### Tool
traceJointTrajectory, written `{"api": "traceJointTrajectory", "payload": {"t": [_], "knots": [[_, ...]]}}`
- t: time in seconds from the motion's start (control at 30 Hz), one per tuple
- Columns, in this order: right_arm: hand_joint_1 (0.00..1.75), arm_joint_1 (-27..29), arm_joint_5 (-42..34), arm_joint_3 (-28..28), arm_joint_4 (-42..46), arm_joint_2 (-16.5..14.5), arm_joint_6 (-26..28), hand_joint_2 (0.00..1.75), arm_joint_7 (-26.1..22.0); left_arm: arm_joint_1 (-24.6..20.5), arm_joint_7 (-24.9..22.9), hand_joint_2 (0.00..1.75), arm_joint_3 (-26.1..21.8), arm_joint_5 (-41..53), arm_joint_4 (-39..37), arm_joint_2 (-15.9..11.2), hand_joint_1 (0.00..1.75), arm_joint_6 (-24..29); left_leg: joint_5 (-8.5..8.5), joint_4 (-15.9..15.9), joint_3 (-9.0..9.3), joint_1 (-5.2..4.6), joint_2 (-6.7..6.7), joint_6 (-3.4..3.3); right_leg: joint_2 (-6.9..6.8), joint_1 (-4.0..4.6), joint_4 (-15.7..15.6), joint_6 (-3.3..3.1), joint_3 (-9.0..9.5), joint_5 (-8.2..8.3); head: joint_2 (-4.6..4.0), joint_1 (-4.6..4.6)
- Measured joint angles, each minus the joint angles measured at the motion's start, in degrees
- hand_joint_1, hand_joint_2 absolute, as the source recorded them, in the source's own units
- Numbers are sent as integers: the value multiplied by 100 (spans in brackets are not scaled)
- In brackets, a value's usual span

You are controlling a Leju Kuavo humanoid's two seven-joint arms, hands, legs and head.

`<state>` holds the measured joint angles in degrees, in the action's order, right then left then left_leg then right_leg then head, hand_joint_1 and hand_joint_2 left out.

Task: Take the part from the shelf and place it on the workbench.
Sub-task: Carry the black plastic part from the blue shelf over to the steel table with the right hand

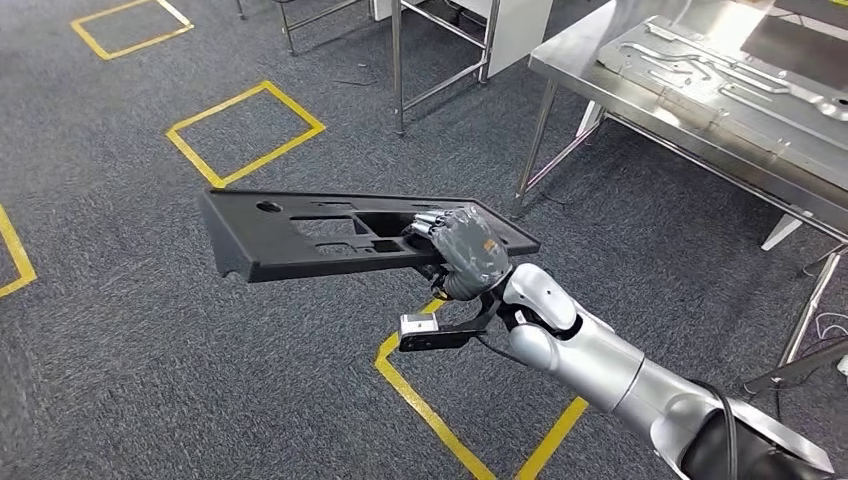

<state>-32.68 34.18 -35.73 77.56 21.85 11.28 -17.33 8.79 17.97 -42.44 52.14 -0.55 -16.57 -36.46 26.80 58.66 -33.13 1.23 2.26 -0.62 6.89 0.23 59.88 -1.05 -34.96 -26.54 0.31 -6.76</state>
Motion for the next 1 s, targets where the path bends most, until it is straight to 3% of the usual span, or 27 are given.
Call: {"api": "traceJointTrajectory", "payload": {"t": [0.07, 0.13, 0.2, 0.23, 0.27, 0.33, 0.37, 0.43, 0.5, 0.57, 0.63, 0.67, 0.7, 0.73, 0.77, 0.8, 0.87, 0.93, 1.0], "knots": [[171, -17, 1, 11, 0, 7, -1, 175, 0, -11, 5, 175, -4, 8, 0, -3, 0, -11, -34, -97, 65, 22, -139, -71, -286, 16, 257, 56, -119, -168, 0, -4], [171, -28, 2, 16, -3, 6, -3, 175, 0, -2, 8, 175, -9, 15, 0, 1, 0, -15, -29, -126, 98, 20, -275, -113, -578, -19, 922, 111, -455, -495, -1, -7], [171, -13, 2, 16, -11, 5, -8, 175, 0, 3, 10, 175, -14, 22, 0, 3, 0, -17, -3, -120, 110, 26, -406, -112, -635, -85, 1462, 174, -761, -631, -1, -6], [171, -7, 2, 16, -15, 5, -11, 175, 0, 1, 9, 175, -16, 25, 0, 5, 0, -17, 16, -115, 122, 34, -470, -100, -653, -115, 1455, 204, -779, -545, -1, -7], [171, -6, 2, 17, -19, 5, -14, 175, 0, -1, 10, 175, -18, 26, 0, 9, 0, -17, 41, -106, 142, 45, -534, -78, -689, -140, 1217, 228, -673, -363, -1, -5], [171, -12, 2, 22, -21, 5, -15, 175, 0, -7, 10, 175, -24, 26, 0, 15, 0, -16, 106, -81, 194, 53, -649, -15, -907, -143, 454, 243, -292, -8, -1, -8], [171, -19, 2, 25, -21, 4, -15, 175, -1, -11, 11, 175, -27, 25, 0, 17, 0, -17, 139, -64, 216, 45, -702, 26, -1014, -122, 167, 224, -151, 81, -1, -7], [171, -26, 2, 28, -21, 4, -14, 175, -1, -11, 11, 175, -34, 25, 0, 17, 0, -20, 176, -63, 256, 19, -806, 101, -1081, -67, 14, 160, -89, 64, -1, -5], [171, -31, 2, 33, -19, 6, -13, 175, 0, -20, 11, 175, -45, 26, 0, 15, 0, -22, 206, -83, 306, 22, -889, 170, -942, -72, -10, 84, -83, 76, 0, -4], [171, -46, 3, 40, -15, 5, -13, 175, -1, -37, 11, 175, -54, 28, 0, 13, 0, -23, 363, 99, 262, 44, -700, 209, -822, -98, -63, 2, -38, 91, 0, -3], [171, -60, 6, 43, -17, 2, -13, 175, -1, -26, 15, 175, -57, 27, 0, 15, 0, -25, 673, 680, -13, 52, -401, 209, -712, -96, -87, -63, -12, 92, -1, -2], [171, -58, 8, 43, -20, 0, -14, 175, -1, -12, 13, 175, -60, 28, 0, 15, 0, -22, 824, 1065, -223, 47, -329, 204, -646, -81, -85, -84, -12, 89, -1, -1], [171, -52, 9, 43, -24, -4, -17, 175, -1, -3, 9, 175, -63, 31, 0, 15, 0, -17, 892, 1354, -397, 42, -293, 199, -573, -65, -80, -95, -11, 86, -1, -1], [171, -46, 11, 43, -28, -10, -20, 175, -2, 2, 4, 175, -66, 38, 0, 18, 0, -12, 856, 1487, -506, 39, -270, 190, -488, -52, -72, -102, -9, 81, -1, 0], [171, -44, 12, 43, -30, -16, -23, 175, -2, 0, -1, 175, -69, 44, 0, 21, 0, -8, 697, 1377, -500, 38, -252, 175, -405, -44, -60, -102, -5, 76, -1, -1], [171, -47, 14, 43, -32, -22, -26, 175, -1, -4, -2, 175, -73, 51, 0, 25, 0, -6, 457, 1065, -395, 38, -203, 153, -325, -41, -42, -96, -2, 67, -1, -1], [171, -62, 16, 43, -38, -28, -32, 175, 0, -6, -5, 175, -81, 60, 0, 27, 0, -5, 132, 381, -134, 44, 43, 107, -180, -40, 9, -63, -24, 42, -1, -3], [171, -75, 25, 43, -42, -33, -48, 175, -1, -8, -13, 175, -95, 67, 0, 26, 0, 1, 101, 99, -19, 30, 188, 80, -54, -58, 33, 3, -73, 39, 0, -3], [171, -79, 35, 44, -47, -34, -62, 175, -1, -23, -18, 175, -105, 78, 0, 22, 0, 7, 100, 30, 25, 24, 72, 41, 50, -80, 19, 79, -96, 49, 1, -2]]}}
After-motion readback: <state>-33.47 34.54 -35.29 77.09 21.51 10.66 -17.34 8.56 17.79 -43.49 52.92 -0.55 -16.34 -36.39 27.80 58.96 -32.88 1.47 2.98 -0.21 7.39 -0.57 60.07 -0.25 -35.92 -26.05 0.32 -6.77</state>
